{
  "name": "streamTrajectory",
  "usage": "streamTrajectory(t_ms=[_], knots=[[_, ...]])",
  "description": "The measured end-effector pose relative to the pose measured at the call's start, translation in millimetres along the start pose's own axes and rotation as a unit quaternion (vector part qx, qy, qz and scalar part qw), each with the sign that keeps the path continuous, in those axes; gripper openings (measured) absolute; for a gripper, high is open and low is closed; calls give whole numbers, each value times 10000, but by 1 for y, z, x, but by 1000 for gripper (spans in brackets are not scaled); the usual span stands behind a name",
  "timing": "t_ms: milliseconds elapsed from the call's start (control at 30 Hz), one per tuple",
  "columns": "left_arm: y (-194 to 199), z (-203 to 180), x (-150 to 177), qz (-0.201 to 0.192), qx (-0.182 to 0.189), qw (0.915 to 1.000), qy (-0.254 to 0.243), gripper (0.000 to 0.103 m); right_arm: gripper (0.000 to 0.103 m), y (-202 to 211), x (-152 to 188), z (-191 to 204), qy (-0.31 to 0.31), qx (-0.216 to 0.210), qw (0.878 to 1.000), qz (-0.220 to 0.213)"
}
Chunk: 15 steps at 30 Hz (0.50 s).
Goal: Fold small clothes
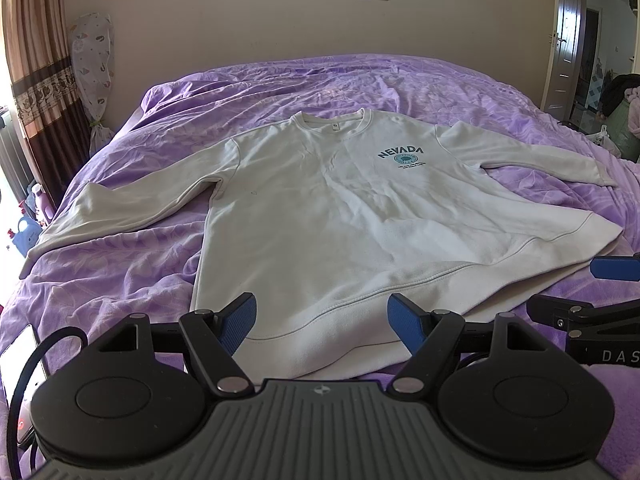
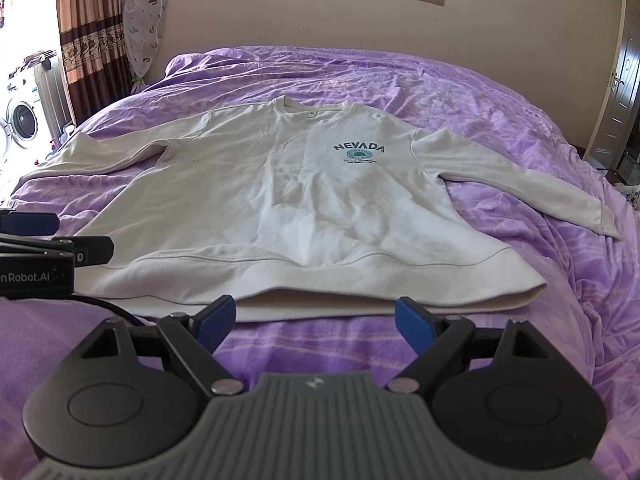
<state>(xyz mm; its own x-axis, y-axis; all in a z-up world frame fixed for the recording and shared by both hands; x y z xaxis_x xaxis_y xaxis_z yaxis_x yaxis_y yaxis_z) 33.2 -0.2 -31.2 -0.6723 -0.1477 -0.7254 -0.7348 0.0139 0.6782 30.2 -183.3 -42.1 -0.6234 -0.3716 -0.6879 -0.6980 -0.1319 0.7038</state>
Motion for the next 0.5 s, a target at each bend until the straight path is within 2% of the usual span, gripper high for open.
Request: streamTrajectory(t_ms=[500], knots=[[-1, 0, 0, 0, 0, 10000, -3, 88, 83, 0, 0, 0, 1, -2, 10000, 5]])
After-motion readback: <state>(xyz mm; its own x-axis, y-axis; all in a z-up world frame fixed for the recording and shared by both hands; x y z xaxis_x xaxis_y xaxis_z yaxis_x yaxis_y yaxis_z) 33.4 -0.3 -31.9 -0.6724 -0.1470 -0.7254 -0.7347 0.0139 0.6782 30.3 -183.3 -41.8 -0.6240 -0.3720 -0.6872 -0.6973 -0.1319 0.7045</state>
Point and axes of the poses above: each gripper's, at about its wrist camera, not at the fingertips, and y roughly against the way its jaws point, z to its left, x to its underside, the point moved 4 cm from there along -y, roughly the way its jaws point, and after that the axes turned 13 degrees about y, right-handed, at the moved point
